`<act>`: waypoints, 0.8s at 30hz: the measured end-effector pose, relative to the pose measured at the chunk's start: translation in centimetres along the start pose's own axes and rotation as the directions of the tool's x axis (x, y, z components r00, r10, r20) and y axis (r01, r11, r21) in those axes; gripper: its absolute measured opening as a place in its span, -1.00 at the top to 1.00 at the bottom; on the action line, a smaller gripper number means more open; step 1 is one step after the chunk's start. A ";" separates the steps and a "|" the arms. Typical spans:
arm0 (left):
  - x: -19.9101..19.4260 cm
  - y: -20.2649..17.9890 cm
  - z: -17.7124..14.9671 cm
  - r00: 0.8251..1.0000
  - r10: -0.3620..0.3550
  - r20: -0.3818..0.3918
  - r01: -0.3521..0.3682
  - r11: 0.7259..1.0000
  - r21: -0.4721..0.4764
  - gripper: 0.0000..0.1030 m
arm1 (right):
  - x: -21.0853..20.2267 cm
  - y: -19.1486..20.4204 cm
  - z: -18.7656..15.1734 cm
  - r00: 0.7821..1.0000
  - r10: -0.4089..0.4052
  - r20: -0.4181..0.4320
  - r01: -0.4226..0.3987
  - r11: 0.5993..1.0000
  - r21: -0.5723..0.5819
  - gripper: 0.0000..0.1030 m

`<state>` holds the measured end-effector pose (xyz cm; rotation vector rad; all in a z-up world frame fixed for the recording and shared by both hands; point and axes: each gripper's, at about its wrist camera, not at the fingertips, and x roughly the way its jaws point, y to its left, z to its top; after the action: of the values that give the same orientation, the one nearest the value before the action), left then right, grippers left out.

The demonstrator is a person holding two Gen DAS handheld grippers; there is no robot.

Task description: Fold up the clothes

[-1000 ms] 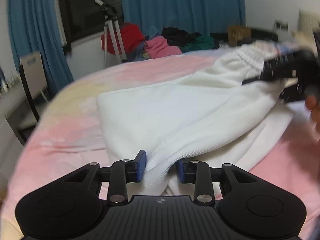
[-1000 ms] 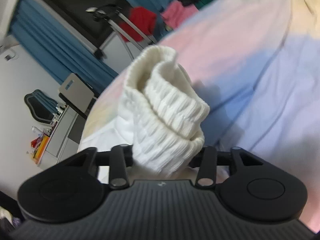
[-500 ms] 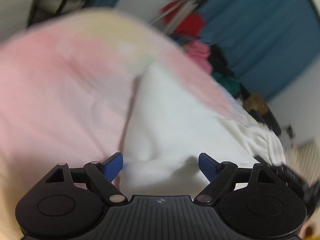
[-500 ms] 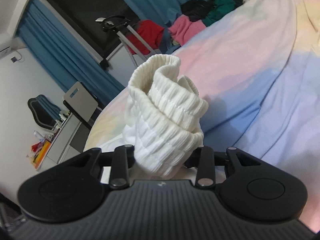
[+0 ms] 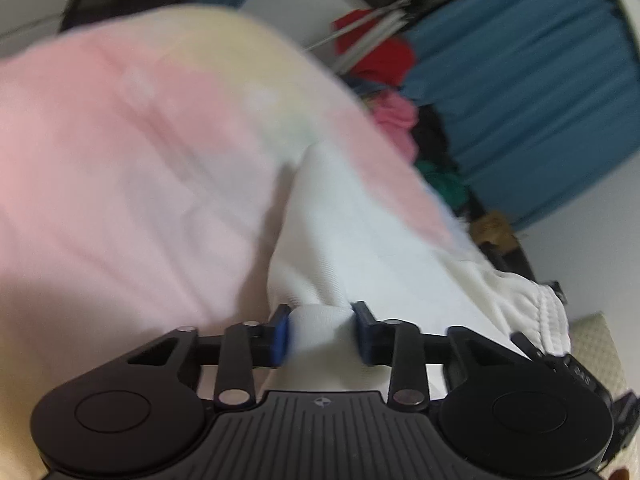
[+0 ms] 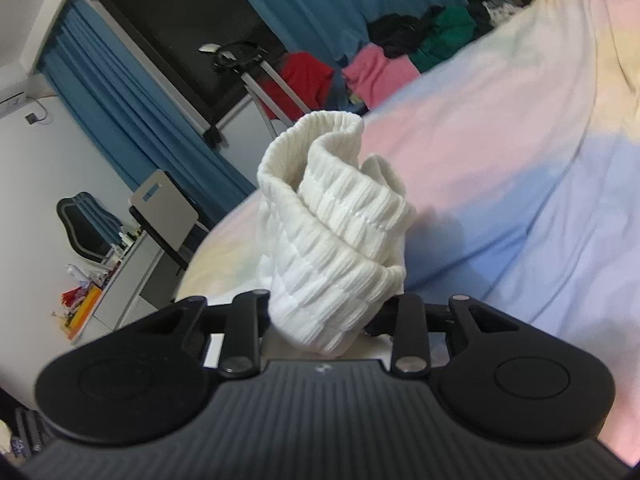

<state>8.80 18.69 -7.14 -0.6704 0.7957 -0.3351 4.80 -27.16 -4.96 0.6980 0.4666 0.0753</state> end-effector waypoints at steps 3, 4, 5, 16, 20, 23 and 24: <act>-1.0 -3.4 0.8 0.998 -0.063 0.008 0.062 0.997 0.036 0.47 | -1.9 0.6 1.9 0.999 0.022 0.042 -0.023 1.000 0.005 0.33; -1.2 -4.9 1.0 0.997 -0.081 0.009 0.080 0.995 0.059 0.48 | -2.7 0.5 2.8 0.998 0.030 0.059 -0.031 0.999 0.017 0.33; -1.1 -6.7 1.2 0.995 -0.096 0.010 0.095 0.991 0.090 0.49 | -3.5 0.2 3.9 0.997 0.035 0.076 -0.037 0.999 0.029 0.33; 14.4 -31.2 2.7 0.975 -0.202 -0.096 0.222 0.929 0.298 0.50 | -9.5 -9.9 19.8 0.952 -0.108 0.285 0.066 0.986 0.153 0.34; 23.8 -38.7 1.7 0.971 -0.179 -0.156 0.224 0.908 0.353 0.51 | -9.4 -15.1 24.7 0.926 -0.211 0.313 0.146 0.965 0.217 0.34; 30.6 -42.1 0.7 0.973 -0.134 -0.188 0.201 0.893 0.402 0.51 | -8.3 -18.9 26.1 0.910 -0.279 0.307 0.200 0.944 0.264 0.34; 32.6 -42.6 0.1 0.973 -0.123 -0.193 0.196 0.883 0.426 0.51 | -7.8 -20.2 25.9 0.907 -0.294 0.301 0.209 0.936 0.283 0.33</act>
<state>29.14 -29.84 3.48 -0.2788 0.7829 -0.7068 7.42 -60.00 2.56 0.8680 0.2314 -0.3515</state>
